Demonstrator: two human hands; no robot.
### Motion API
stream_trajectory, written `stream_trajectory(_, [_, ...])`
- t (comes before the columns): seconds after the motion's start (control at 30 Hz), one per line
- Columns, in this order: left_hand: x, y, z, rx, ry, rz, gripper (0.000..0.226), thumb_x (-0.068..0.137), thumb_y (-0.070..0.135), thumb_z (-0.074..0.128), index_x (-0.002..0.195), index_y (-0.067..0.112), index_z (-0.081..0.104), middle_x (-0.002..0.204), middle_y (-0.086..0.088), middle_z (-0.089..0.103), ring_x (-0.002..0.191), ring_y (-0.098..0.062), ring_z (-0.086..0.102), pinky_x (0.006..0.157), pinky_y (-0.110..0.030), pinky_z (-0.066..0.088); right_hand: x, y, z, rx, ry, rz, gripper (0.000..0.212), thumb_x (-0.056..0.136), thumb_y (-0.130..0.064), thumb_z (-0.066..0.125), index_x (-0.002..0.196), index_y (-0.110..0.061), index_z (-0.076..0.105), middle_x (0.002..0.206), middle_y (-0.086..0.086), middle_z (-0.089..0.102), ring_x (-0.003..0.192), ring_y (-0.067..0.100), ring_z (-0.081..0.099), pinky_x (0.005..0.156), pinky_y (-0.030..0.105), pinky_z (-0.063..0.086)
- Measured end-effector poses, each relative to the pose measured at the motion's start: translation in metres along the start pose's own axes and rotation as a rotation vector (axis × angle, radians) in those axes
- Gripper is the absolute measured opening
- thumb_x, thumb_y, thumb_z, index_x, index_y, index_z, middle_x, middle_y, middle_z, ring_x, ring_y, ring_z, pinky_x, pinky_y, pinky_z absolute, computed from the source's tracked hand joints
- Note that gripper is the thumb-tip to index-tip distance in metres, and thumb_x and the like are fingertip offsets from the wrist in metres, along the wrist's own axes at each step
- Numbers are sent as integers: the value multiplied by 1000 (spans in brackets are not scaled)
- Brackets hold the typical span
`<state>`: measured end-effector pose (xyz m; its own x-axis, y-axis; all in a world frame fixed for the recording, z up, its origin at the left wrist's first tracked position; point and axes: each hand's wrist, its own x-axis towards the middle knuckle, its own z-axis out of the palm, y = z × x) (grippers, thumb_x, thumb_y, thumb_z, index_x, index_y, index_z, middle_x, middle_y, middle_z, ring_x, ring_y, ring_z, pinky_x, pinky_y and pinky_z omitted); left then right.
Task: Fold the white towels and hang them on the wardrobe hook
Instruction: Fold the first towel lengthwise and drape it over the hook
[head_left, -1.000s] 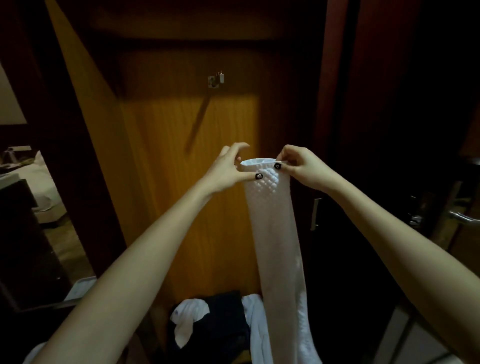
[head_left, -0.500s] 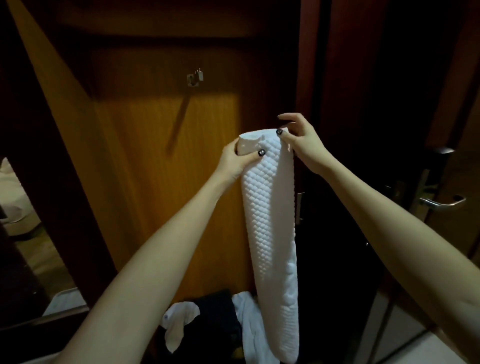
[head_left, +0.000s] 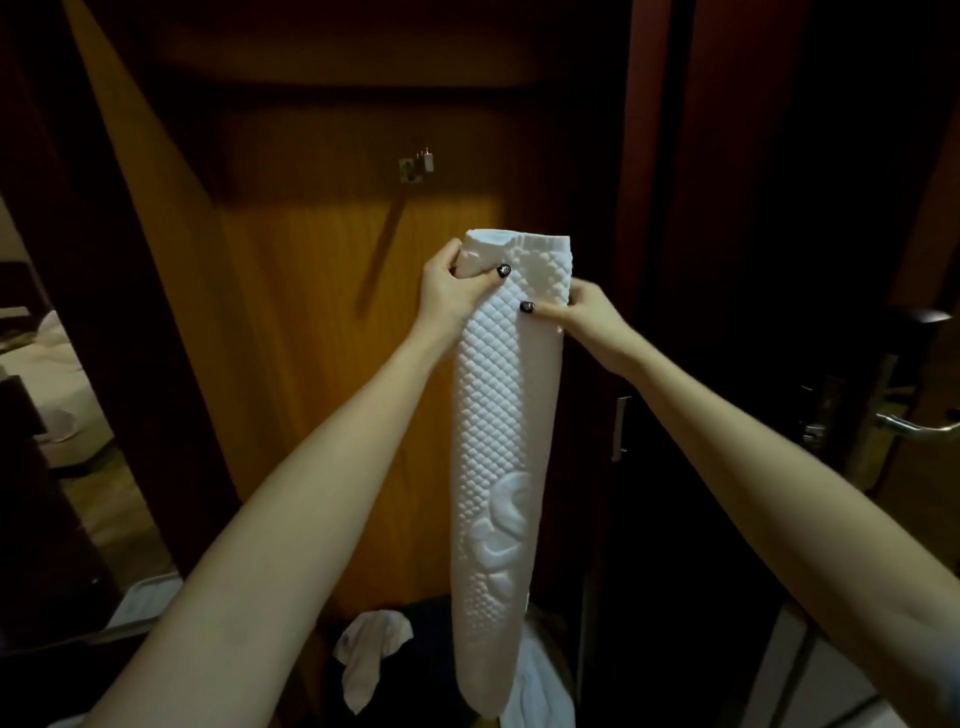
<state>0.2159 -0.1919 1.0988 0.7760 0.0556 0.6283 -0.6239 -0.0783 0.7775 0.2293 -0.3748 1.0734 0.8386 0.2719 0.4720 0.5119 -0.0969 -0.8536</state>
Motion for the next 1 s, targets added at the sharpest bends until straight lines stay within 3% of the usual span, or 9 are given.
stream_trajectory(0.07, [5,4,-7,-22,-36,3,25,79,3,74,97,12,60,93,-1,69,82,-10,68,70,-31,58,0,8,7,30,28,-22,36,86,-22,72,119,-13,61,116,0,70,106,17,67,86,30,55])
stream_trajectory(0.2, [6,6,-14,-61,-132,-22,29,80,4,74,102,18,61,99,0,69,87,-9,68,73,-27,57,10,-7,5,185,100,-19,74,79,-28,77,139,-15,36,131,5,55,116,17,61,92,36,54])
stream_trajectory(0.3, [3,3,-17,-28,-167,-5,31,80,7,75,105,20,61,97,4,69,85,-3,66,72,-23,56,15,-30,-7,3,77,-89,60,83,-24,75,135,-28,45,125,1,58,105,12,66,81,25,55])
stream_trajectory(0.5, [-4,1,-12,-44,-176,-33,27,81,17,75,98,13,55,92,0,68,79,-11,67,64,-26,56,16,-53,-17,-258,38,-163,18,89,-17,67,107,-17,69,101,2,70,90,13,69,78,26,56])
stream_trajectory(0.6, [-7,1,-5,-54,-139,65,29,85,19,72,108,19,55,103,-3,65,86,-13,67,65,-25,56,12,-52,-17,-258,51,-254,19,90,-14,66,108,-18,68,83,9,64,75,13,61,68,20,51])
stream_trajectory(0.7, [-9,-3,3,-30,-72,133,34,89,19,67,119,26,53,123,-10,57,104,-26,63,78,-36,58,8,-52,-19,-260,29,-299,22,91,-10,64,109,-20,69,90,18,64,82,16,62,74,24,52])
stream_trajectory(0.83, [-12,-6,13,-47,-75,209,27,90,14,64,115,18,56,109,0,60,90,-14,61,73,-30,55,1,-55,-30,-246,-54,-259,25,94,-4,55,107,-19,70,107,2,69,97,10,67,81,23,55])
stream_trajectory(0.93, [-11,-6,18,-72,-119,191,26,92,14,62,116,18,54,110,-7,60,91,-19,62,72,-34,56,1,-61,-39,-293,-137,-133,29,90,-19,65,118,-25,66,96,-5,67,87,6,67,76,19,55])
stream_trajectory(1.0, [-9,-7,22,-52,-130,184,31,93,18,61,121,24,49,119,-7,57,99,-19,63,75,-33,56,7,-68,-42,-510,-169,-56,40,83,-31,74,121,-24,64,102,-10,66,87,1,65,77,17,54])
